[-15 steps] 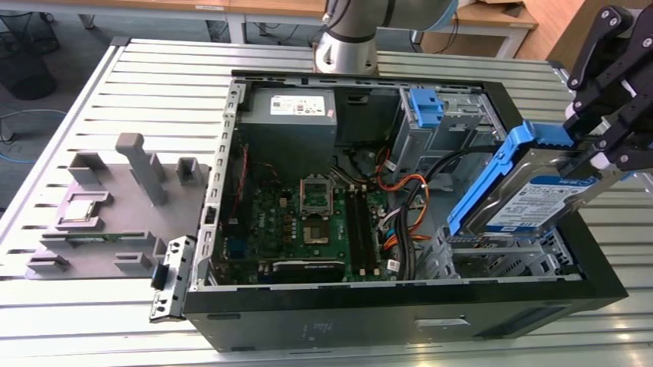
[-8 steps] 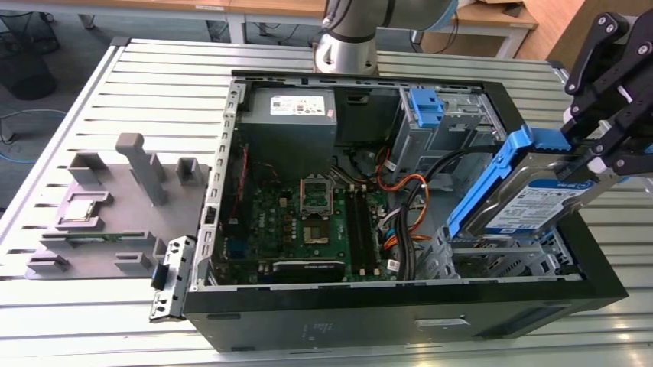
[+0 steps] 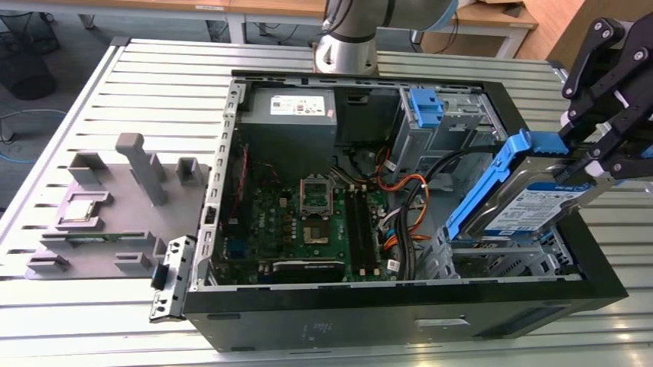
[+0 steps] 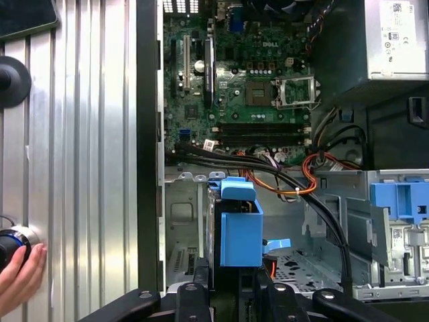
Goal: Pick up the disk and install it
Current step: 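Insert the disk into the insertion slot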
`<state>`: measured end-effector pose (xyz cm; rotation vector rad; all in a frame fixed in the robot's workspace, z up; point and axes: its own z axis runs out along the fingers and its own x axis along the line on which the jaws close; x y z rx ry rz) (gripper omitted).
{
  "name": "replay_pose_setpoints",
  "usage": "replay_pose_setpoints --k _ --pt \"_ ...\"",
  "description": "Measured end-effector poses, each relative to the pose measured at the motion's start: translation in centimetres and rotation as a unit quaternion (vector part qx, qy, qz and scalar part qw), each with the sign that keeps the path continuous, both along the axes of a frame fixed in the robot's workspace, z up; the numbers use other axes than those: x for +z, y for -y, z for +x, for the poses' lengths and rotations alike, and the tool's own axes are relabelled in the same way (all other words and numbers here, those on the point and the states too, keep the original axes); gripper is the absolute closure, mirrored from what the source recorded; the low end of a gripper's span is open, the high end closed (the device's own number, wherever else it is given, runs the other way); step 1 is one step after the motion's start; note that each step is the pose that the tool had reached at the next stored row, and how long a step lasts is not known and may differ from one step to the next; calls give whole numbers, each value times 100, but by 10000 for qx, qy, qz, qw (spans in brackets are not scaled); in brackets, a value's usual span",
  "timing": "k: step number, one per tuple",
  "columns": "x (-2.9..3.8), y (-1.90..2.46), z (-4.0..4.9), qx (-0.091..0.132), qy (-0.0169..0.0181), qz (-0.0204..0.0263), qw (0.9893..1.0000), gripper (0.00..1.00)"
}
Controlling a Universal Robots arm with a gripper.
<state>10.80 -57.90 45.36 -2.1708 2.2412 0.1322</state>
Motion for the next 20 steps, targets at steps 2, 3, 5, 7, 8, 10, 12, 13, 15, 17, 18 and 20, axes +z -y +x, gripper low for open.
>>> replay_pose_setpoints --k 2,3,5,7,8,10,12,13,15,17,18,20 --pt "0 0 0 2 0 -1 10000 65" --pt "0 0 2 4 0 0 10000 65" --pt "-2 0 10 13 0 0 10000 65" --pt "-4 0 12 20 0 0 10000 65" --pt "-5 0 12 21 0 0 10000 65" --pt "-13 0 14 26 0 1 10000 65" --pt "-20 0 14 36 0 0 10000 65" --pt "-20 0 14 37 0 0 10000 65" --pt "-23 0 14 40 0 1 10000 65" --pt "-25 0 14 43 0 1 10000 65" --pt "-28 0 14 44 0 1 10000 65" --pt "-36 0 14 46 0 1 10000 65"
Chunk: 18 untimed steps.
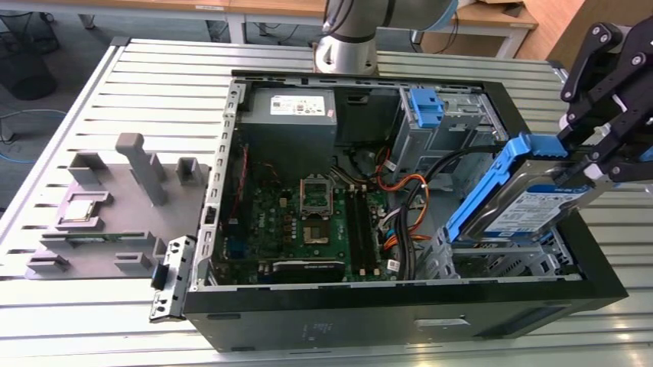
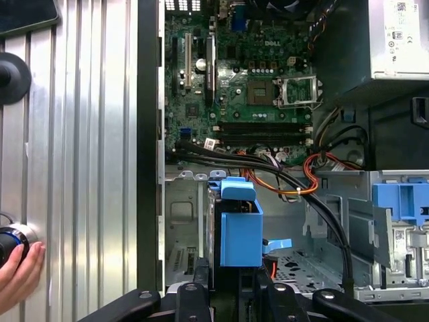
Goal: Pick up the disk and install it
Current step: 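Insert the disk into the insertion slot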
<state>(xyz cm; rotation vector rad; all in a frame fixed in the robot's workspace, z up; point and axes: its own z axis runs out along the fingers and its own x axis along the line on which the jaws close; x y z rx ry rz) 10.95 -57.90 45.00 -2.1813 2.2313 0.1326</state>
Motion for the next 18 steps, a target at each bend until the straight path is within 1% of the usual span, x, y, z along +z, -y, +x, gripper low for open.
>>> replay_pose_setpoints --k 14,16,18 --pt "-13 0 0 36 0 3 10000 65" --pt "-14 1 0 36 0 33 10000 65" --pt "-12 0 0 36 0 46 10000 65"
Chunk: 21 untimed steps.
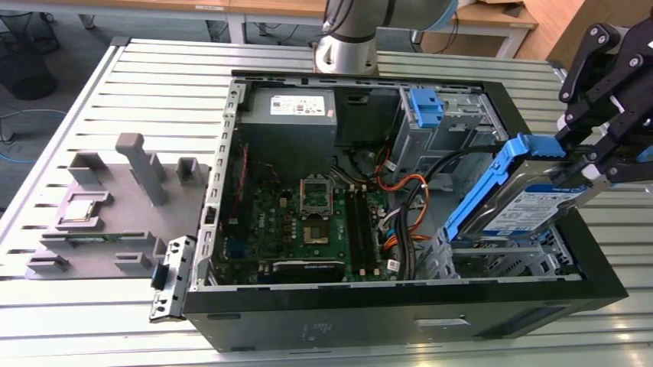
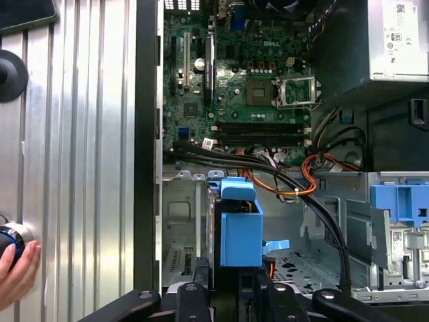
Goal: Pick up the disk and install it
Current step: 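Insert the disk into the insertion slot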
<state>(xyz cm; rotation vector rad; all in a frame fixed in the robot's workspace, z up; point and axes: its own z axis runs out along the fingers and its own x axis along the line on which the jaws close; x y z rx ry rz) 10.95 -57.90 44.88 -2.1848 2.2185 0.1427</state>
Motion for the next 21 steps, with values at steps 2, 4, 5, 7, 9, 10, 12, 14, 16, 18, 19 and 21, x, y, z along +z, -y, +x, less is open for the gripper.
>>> replay_pose_setpoints --k 2,4,5,7,9,10,12,14,16,18,19,21 --pt "-1 0 0 0 0 1 10000 65" --pt "-2 0 0 10 0 1 10000 65" --pt "-4 1 0 20 0 1 10000 65" --pt "-5 1 0 35 0 1 10000 65" --pt "-6 0 0 40 0 1 10000 65" --pt "-6 1 0 40 0 1 10000 65" --pt "-15 0 0 40 0 2 10000 65" --pt "-24 2 0 40 0 2 10000 65" --pt "-27 4 1 40 0 1 10000 65" --pt "-32 7 5 38 0 2 10000 65" --pt "-34 8 8 37 0 2 10000 65" --pt "-36 9 13 33 0 1 10000 65"
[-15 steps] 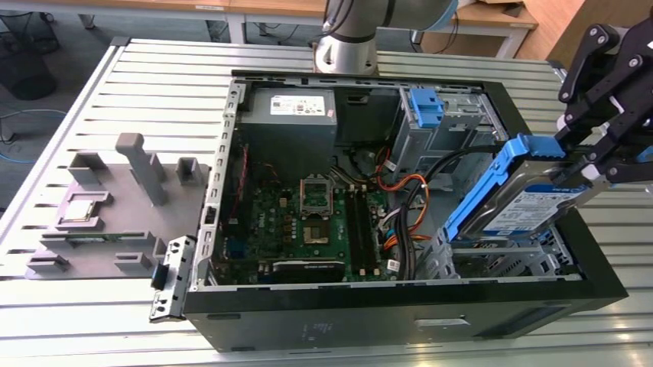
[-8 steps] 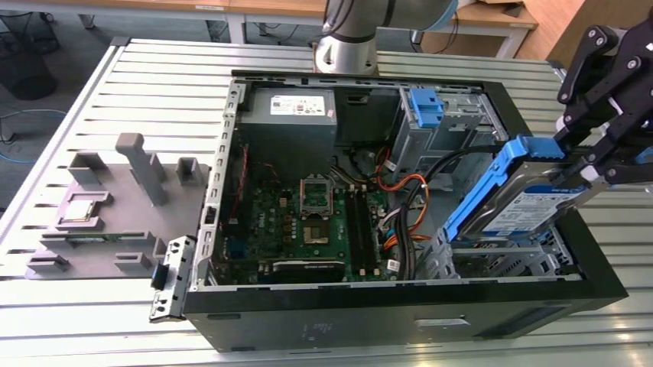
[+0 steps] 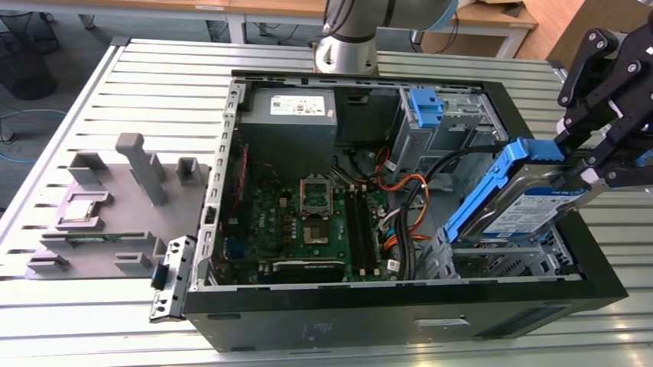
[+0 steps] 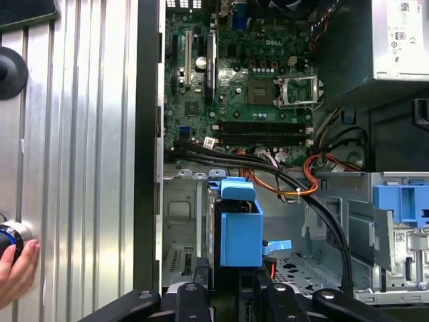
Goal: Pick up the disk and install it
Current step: 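Insert the disk into the insertion slot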
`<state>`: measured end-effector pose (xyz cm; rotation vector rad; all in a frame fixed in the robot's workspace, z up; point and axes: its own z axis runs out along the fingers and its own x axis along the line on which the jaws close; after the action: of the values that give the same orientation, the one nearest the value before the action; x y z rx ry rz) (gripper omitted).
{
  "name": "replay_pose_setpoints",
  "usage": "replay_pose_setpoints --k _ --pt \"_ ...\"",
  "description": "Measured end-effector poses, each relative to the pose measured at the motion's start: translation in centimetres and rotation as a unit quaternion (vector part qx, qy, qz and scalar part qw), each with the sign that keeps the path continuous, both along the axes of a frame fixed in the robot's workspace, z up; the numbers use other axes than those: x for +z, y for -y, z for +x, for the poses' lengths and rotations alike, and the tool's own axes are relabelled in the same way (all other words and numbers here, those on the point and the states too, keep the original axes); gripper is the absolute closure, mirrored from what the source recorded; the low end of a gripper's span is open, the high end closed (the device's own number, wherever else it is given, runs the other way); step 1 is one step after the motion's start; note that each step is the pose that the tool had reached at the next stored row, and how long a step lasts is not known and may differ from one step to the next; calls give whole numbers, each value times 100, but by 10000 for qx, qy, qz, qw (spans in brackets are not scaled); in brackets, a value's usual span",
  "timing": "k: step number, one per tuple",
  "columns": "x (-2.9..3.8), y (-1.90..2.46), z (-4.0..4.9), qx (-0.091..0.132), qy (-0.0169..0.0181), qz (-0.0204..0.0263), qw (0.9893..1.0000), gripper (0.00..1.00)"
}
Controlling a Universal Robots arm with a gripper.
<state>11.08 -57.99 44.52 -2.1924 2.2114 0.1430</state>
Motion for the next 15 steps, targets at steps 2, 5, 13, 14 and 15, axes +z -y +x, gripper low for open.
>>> replay_pose_setpoints --k 2,5,13,14,15 --pt "-4 0 1 -2 0 0 10000 65" --pt "-23 2 1 -2 0 1 10000 65" --pt "-111 8 1 -12 0 1 10000 65" --pt "-125 9 1 -13 0 1 10000 65" --pt "-141 10 1 -15 0 1 10000 65"
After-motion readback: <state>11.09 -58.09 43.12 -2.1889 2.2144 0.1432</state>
